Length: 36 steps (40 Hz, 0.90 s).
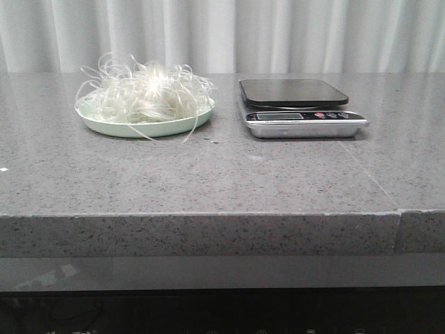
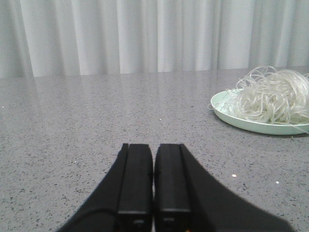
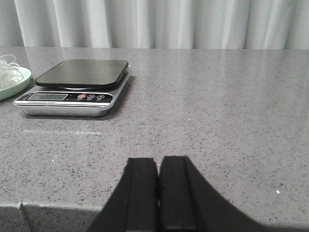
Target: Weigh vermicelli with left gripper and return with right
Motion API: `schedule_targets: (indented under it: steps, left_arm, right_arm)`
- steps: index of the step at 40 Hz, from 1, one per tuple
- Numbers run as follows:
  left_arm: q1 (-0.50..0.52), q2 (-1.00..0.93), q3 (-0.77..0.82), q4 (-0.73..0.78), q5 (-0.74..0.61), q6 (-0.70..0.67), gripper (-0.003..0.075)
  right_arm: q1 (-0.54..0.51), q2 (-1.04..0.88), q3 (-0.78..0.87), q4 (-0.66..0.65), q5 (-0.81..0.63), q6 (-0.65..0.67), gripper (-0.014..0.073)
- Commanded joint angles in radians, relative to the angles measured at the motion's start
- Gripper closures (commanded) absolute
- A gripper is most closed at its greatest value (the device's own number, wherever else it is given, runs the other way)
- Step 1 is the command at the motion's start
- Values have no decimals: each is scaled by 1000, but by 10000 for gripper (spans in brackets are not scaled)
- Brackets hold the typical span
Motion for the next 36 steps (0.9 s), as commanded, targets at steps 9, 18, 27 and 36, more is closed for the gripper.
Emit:
schedule_targets:
  steps: [9,18,27,36]
  left_arm:
    - [-1,-25,37,-10,-83,-7,565]
    - [-1,-25,37,-10,-83,-7,565]
    - [-1,-25,37,-10,-83,-7,565]
    - [-1,-25,21,-10,-124,-7,565]
  right_arm:
    - [-4,-15,-2,-12,-84,0,442]
    - [-4,-15,-2,-12,-84,0,442]
    - [-4,-15,-2,-12,-87,0,442]
    - [-4,-15,-42,13,-127,1,442]
